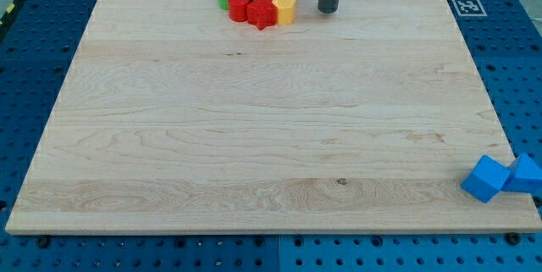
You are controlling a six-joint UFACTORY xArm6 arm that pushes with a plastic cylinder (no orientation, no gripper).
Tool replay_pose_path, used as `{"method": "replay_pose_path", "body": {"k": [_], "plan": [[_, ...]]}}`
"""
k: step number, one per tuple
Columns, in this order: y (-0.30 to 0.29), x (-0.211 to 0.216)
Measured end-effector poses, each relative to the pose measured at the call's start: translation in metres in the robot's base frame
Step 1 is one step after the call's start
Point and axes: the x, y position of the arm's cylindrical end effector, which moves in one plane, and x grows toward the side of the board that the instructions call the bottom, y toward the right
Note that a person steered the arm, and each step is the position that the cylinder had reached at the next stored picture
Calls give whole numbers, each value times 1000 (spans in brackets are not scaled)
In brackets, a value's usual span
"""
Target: Push the blue blocks towards the center of the board
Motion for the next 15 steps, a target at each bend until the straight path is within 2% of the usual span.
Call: {"method": "replay_pose_path", "body": {"k": [1,2,3,4,6,7,8,9,11,12,13,14,15], "plan": [[0,0],[18,23],[25,84],[-29,120],[-213,137],[-256,135],[-256,135],[-189,135],[70,132],[216,156],[251,167],[255,171],[255,194]]}}
